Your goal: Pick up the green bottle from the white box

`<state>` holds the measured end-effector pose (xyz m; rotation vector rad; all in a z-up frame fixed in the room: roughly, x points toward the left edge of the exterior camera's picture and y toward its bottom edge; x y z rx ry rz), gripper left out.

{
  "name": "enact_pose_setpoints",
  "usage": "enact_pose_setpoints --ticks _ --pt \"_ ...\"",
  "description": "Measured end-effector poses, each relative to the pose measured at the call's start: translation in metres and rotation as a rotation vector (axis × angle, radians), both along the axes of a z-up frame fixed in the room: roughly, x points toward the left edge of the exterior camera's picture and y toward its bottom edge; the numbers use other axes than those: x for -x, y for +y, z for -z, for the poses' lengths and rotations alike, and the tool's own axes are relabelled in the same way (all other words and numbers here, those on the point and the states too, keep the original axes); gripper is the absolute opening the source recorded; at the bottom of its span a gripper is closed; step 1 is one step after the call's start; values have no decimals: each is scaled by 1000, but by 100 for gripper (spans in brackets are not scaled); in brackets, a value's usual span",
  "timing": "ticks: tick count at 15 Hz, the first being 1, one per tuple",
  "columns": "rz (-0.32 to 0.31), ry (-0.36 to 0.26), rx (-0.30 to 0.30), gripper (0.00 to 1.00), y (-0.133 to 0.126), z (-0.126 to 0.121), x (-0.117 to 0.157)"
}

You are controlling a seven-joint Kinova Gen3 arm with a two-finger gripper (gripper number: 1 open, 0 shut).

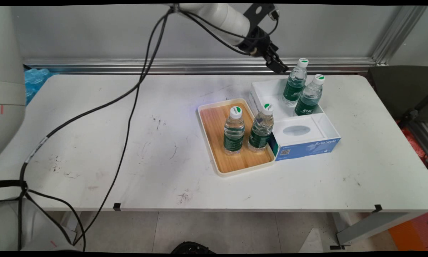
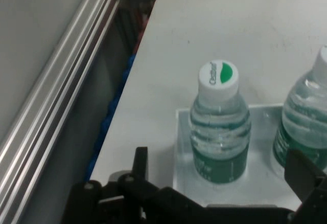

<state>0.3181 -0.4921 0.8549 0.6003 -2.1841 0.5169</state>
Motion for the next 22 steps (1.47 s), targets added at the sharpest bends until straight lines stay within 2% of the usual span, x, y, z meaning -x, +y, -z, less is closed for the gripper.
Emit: enact_pose_setpoints --ticks 6,13,22 --pt "-1 49 26 100 -13 30 18" --pt "-10 70 42 100 -25 56 30" --pt "-13 94 56 100 -38 76 42"
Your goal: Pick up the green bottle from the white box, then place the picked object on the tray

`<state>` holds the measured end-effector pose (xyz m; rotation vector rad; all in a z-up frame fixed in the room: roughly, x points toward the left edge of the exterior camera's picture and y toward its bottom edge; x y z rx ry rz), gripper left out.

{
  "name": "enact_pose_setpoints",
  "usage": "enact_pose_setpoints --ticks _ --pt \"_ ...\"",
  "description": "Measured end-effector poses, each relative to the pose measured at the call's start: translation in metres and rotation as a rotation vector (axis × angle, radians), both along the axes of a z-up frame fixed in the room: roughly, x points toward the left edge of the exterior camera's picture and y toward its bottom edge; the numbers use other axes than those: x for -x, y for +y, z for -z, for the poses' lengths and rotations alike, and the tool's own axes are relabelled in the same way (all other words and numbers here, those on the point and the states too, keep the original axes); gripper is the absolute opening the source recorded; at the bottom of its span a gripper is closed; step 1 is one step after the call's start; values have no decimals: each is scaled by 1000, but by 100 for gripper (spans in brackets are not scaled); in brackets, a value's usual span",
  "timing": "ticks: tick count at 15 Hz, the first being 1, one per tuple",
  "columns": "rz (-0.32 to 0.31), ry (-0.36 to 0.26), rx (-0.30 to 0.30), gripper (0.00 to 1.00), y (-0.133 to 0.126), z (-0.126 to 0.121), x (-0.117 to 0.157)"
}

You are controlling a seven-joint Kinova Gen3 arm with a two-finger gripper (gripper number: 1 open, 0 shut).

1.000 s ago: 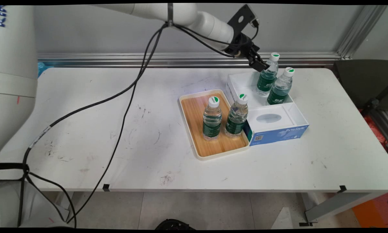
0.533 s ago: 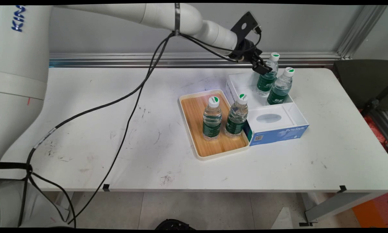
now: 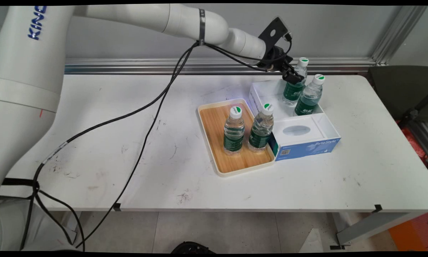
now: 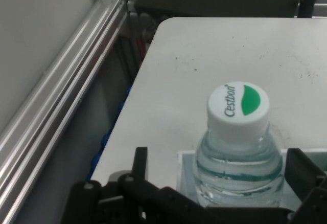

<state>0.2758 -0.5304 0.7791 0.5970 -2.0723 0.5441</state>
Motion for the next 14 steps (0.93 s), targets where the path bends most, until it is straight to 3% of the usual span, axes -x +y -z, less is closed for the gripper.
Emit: enact_pose_setpoints --ticks 7,8,14 --pt "6 8 -26 100 -2 8 8" --pt "7 10 -30 0 -2 8 8" --pt "19 17 -54 0 -2 4 14"
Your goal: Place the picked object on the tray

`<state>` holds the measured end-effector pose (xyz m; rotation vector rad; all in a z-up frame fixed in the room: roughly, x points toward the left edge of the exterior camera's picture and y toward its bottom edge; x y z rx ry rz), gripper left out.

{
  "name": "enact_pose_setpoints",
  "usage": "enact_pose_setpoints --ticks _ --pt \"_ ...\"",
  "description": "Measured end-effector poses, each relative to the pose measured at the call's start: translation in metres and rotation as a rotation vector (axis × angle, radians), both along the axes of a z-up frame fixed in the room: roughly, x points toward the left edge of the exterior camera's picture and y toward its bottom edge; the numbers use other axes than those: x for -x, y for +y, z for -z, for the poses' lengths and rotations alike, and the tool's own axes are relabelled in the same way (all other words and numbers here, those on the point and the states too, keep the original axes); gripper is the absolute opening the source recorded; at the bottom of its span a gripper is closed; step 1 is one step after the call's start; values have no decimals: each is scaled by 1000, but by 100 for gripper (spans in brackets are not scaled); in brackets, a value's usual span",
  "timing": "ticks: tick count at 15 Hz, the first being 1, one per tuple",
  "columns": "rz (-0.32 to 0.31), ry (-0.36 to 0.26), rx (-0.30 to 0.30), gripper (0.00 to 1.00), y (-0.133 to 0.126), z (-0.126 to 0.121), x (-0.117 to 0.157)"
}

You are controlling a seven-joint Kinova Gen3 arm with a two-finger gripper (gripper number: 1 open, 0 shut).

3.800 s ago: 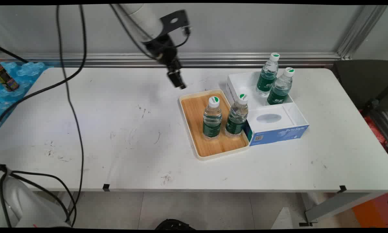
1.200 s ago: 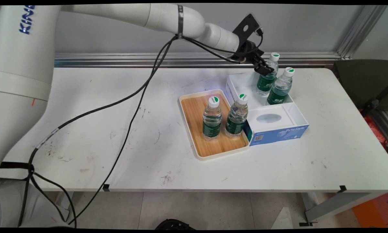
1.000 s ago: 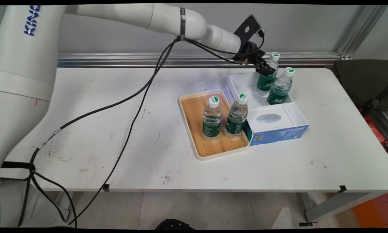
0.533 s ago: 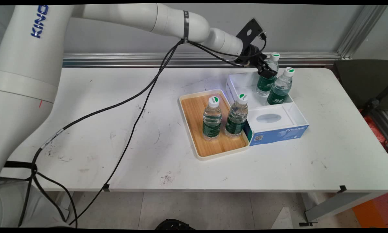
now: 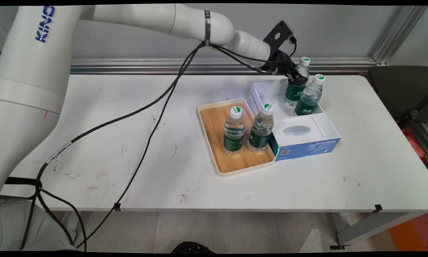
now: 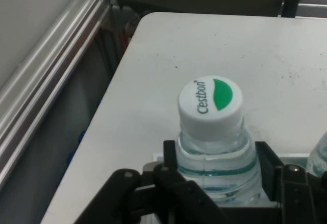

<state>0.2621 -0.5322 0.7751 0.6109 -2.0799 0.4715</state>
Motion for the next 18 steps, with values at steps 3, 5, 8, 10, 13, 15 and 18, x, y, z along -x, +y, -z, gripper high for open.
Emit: enact_pose_setpoints --ticks 3,5,8,10,13,15,18 --pt "3 0 1 0 0 -6 1" --pt "6 -1 7 0 -1 -12 2" --pt "18 -17 26 0 0 -29 2" --pt "24 -30 36 0 2 -40 1" --pt "28 -65 45 0 11 -62 -3" --pt "23 -92 43 0 21 -78 -10" --pt "6 -130 27 0 41 -104 -26"
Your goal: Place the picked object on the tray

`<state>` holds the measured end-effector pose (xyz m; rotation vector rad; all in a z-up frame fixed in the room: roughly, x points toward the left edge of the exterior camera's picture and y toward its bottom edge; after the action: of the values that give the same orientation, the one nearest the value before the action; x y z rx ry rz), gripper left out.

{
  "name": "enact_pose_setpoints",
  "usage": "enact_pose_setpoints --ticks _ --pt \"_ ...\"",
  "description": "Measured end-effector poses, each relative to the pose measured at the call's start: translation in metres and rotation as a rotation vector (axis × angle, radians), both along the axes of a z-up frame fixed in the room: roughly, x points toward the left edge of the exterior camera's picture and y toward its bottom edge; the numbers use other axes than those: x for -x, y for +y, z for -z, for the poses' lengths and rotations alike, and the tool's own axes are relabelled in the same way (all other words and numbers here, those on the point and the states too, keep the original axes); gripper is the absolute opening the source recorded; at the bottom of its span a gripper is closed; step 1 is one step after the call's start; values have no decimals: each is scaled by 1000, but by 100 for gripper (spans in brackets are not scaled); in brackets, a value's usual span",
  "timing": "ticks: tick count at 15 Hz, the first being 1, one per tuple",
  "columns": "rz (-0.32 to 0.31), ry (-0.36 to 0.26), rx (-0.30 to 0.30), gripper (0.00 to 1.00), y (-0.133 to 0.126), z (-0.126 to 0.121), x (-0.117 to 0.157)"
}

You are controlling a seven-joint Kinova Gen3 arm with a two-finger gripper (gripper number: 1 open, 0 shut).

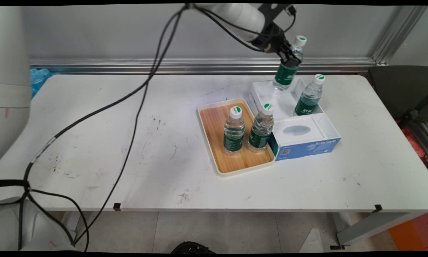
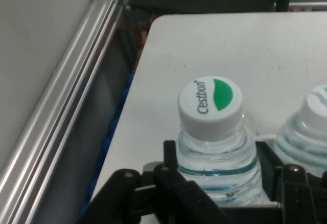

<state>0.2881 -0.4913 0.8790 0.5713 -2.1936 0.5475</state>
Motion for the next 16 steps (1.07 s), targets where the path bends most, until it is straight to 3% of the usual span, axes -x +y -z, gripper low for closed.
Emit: enact_pose_setpoints --ticks 8,16 --pt "-40 -31 -66 0 59 -47 -45" --pt "-47 -41 -95 0 109 -39 -101"
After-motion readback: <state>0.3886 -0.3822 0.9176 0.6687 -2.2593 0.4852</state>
